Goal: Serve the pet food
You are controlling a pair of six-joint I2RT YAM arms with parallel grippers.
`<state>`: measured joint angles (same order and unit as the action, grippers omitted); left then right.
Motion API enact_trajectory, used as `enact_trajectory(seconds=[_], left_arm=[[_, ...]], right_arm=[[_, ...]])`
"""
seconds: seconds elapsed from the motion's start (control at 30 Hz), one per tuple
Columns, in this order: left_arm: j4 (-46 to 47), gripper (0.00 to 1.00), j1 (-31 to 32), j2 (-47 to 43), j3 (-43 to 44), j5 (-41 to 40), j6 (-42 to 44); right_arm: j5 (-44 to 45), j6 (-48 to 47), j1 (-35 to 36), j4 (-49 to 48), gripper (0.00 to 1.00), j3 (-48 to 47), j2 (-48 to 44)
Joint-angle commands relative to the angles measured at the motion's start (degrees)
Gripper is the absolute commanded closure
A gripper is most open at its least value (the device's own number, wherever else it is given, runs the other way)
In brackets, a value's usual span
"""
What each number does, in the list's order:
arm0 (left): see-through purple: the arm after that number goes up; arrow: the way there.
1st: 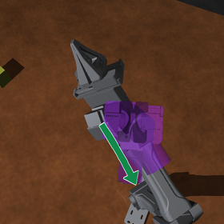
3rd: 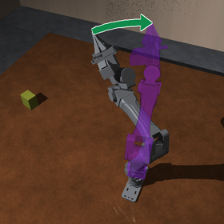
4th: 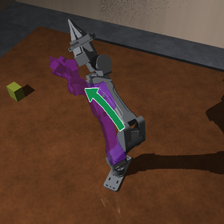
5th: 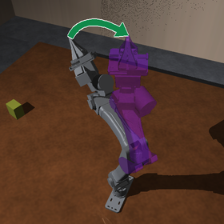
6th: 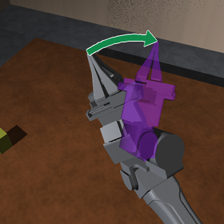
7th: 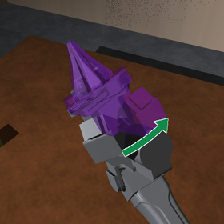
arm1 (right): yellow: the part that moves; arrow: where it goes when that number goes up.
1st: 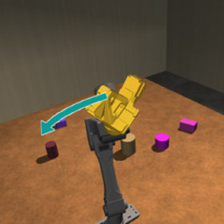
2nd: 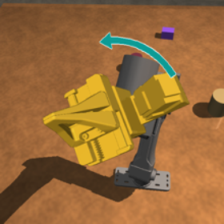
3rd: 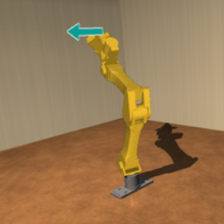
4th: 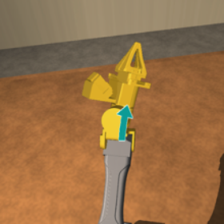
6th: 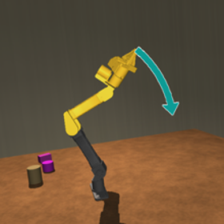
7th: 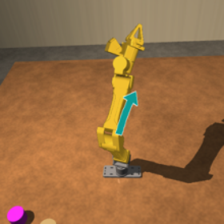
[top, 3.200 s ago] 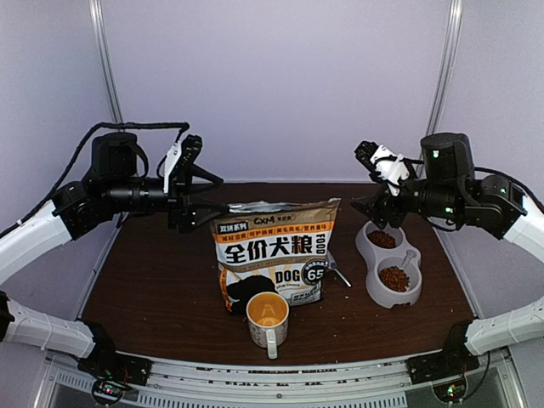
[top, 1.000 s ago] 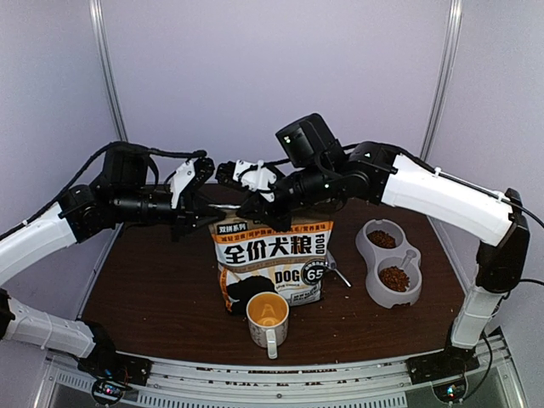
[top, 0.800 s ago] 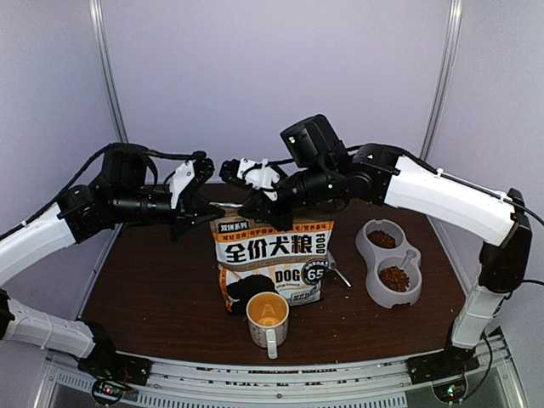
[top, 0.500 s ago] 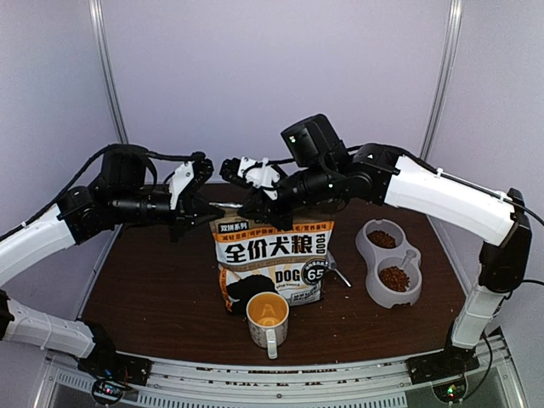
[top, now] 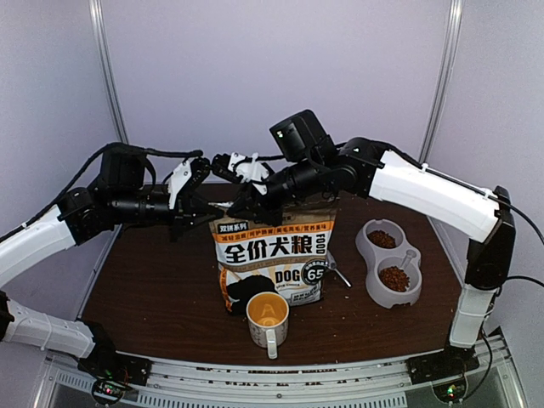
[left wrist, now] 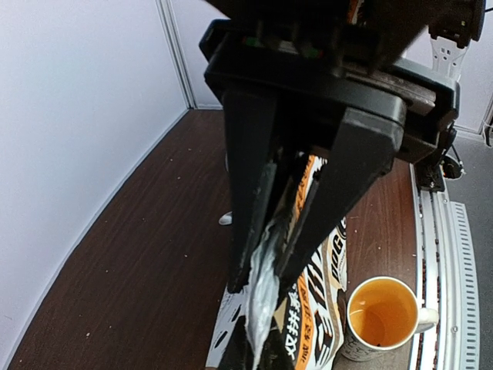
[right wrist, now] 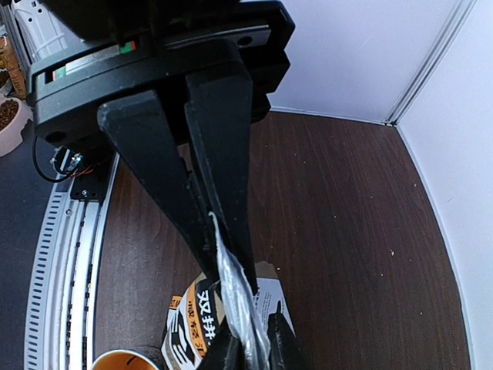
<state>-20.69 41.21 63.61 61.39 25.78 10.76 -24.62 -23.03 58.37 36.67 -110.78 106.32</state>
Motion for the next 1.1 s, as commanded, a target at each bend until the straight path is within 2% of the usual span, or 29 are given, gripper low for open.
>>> enact_trajectory(seconds=[0.0, 0.13, 0.47, 0.63, 0.77, 0.9, 1.07], left_arm=[[4.4, 1.0, 0.3, -0.3, -0.1, 2.5, -0.7], [4.4, 1.0, 0.3, -0.6, -0.1, 2.0, -0.7], [4.0, 1.0, 0.3, -1.9, -0.1, -0.3, 0.0], [3.8, 1.0, 0.1, -2.6, -0.3, -1.3, 0.2], [3.8, 1.0, 0.1, -2.8, -0.2, -1.3, 0.3], [3.8, 1.0, 0.1, -2.8, -0.3, -1.3, 0.3], [3.8, 1.0, 0.0, -3.0, -0.4, -1.8, 0.3]], right_arm=[[-2.4, 0.7, 0.3, -0.6, 0.88, -2.5, 1.4], [-1.9, 0.3, 0.3, 0.0, 1.0, -2.8, 1.4], [3.6, -1.9, 0.2, 1.6, 1.0, -2.3, -0.4], [9.6, -3.8, 0.0, 3.3, 0.87, 0.6, -3.0], [12.3, -4.4, -0.3, 4.1, 0.85, 2.9, -4.9], [13.1, -4.3, -0.5, 3.8, 0.99, 4.6, -6.3], [15.2, -4.8, -0.7, 3.4, 1.0, 6.0, -7.1]])
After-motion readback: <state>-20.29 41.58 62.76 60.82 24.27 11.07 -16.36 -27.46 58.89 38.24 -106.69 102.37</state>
